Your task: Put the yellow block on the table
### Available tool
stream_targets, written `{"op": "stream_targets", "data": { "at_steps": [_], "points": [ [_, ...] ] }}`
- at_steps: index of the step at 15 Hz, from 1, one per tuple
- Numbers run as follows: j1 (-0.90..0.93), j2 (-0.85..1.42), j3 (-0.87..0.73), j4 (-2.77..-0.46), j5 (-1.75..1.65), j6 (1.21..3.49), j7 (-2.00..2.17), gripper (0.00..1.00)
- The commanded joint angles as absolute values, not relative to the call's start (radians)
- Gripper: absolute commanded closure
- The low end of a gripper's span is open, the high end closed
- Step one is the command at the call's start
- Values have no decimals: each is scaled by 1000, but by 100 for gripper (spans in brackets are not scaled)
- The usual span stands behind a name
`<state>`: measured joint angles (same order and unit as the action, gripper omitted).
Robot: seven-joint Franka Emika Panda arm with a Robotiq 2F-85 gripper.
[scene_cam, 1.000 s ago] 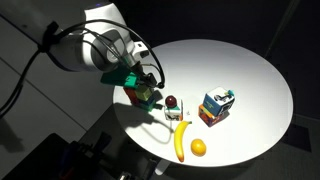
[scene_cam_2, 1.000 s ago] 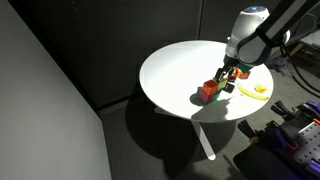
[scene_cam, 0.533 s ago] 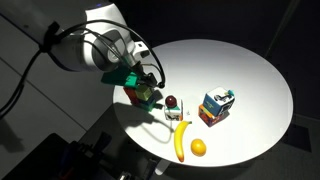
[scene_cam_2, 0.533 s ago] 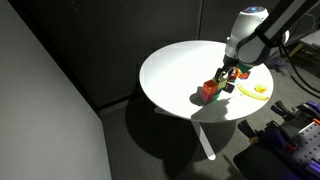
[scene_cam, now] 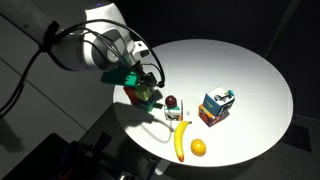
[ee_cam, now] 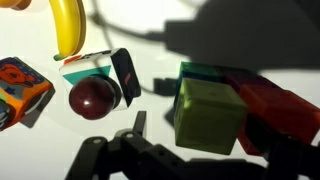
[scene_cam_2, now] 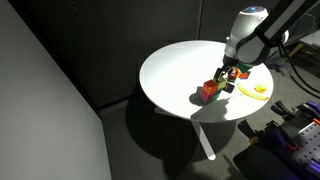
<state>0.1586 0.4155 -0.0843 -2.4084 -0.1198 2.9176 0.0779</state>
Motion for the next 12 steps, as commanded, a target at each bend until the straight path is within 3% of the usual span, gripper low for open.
{"op": "stream_targets", "data": {
  "at_steps": [1,12],
  "points": [
    [152,410,-74,-2396,-113,2901,89,0],
    [146,419,-66,-2394,-108,2898,85,0]
  ]
}}
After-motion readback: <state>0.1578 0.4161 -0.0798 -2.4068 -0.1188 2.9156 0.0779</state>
